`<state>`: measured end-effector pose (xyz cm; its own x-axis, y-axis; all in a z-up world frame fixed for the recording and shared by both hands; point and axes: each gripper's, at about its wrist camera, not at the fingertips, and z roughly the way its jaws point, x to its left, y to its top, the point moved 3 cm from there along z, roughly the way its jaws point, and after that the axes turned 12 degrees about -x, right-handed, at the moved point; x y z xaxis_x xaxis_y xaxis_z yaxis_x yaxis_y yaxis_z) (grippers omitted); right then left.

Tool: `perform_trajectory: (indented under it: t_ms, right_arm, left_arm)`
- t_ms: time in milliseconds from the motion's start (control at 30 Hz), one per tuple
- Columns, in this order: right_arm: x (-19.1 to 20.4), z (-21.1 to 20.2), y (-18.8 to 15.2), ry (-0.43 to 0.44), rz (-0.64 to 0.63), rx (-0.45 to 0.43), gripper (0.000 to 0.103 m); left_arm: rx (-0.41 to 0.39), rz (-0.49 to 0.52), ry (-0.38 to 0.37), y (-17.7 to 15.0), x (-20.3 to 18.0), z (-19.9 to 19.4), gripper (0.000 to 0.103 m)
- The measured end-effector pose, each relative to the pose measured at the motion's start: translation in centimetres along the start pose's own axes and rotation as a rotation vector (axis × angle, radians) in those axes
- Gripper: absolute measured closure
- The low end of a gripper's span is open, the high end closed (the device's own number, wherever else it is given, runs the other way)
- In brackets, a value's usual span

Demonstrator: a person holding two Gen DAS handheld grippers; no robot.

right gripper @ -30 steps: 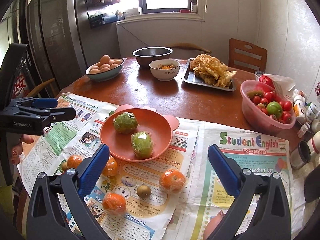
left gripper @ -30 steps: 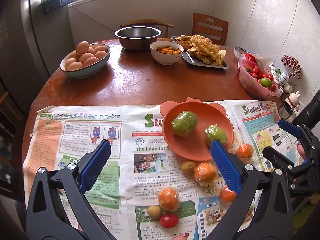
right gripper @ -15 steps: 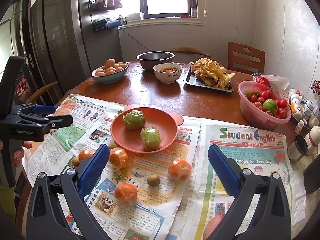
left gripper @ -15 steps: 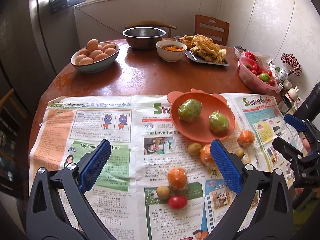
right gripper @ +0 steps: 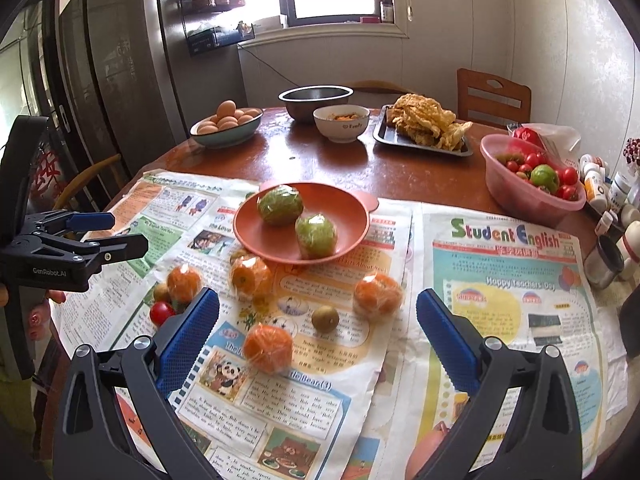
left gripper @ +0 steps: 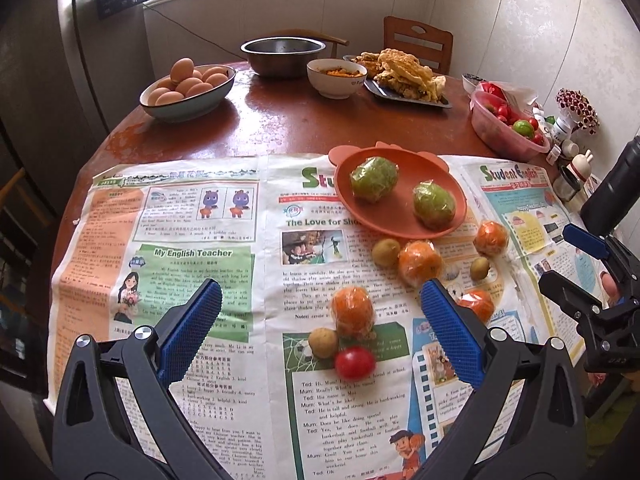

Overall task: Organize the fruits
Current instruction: 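Withdraw both tools from the plate toward the orange wrapped fruits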

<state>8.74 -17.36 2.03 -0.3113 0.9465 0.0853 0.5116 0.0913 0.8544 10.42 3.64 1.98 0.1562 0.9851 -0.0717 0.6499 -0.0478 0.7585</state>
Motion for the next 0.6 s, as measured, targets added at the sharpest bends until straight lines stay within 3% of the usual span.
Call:
perform_trajectory:
  t_ms: [600]
  right_arm:
    - [2.0,1.3,-3.7,0.014,-0.012,0.071,0.004]
  left_arm:
    - [0.040,0.033,-0.020,-3.0,0.0,1.0,0.009]
